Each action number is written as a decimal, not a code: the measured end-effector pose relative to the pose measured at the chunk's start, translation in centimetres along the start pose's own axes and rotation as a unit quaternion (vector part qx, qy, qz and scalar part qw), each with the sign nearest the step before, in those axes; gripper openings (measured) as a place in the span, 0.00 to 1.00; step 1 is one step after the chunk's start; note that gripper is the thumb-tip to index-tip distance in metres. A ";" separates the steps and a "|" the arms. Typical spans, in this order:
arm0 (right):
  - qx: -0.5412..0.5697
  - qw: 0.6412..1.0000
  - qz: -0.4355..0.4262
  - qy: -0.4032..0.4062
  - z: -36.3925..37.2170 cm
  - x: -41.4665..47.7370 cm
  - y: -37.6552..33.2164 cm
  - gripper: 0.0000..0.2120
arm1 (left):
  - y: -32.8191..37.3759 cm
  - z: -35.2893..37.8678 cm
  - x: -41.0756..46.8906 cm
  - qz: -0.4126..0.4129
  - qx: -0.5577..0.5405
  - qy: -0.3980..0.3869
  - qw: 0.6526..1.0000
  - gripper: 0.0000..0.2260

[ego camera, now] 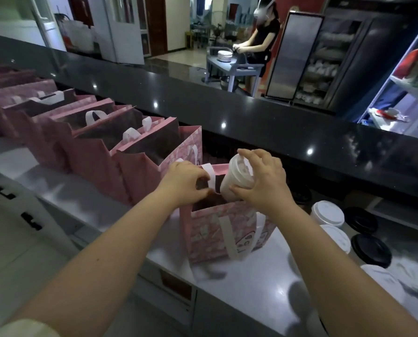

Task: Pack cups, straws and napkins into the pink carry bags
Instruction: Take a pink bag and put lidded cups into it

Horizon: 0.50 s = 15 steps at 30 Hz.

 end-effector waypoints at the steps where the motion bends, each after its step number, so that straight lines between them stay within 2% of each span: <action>1: -0.012 1.000 0.008 0.003 0.3 0.1 0.0 0.38 | -0.6 0.3 0.1 -0.007 0.005 -0.023 1.000 0.20; 5: -0.043 0.999 0.026 0.012 1.3 -0.6 -0.2 0.38 | -2.5 1.5 -0.4 0.017 -0.010 -0.095 0.995 0.43; 9: -0.034 0.998 0.053 0.004 2.1 -1.8 -0.4 0.40 | -3.9 3.1 -0.1 0.056 -0.014 -0.166 0.984 0.49; 15: -0.107 0.989 0.066 -0.079 2.6 -3.8 -0.4 0.43 | -4.2 3.8 -0.8 0.106 -0.025 -0.183 0.977 0.61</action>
Point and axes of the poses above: each hand's wrist, its own x-axis towards the middle knuckle, its own z-axis out of the palm, y = z × x, the point moved 4 cm from there along x, towards the middle knuckle, and after that the axes turned 12 degrees about z, right-handed, at the moved point
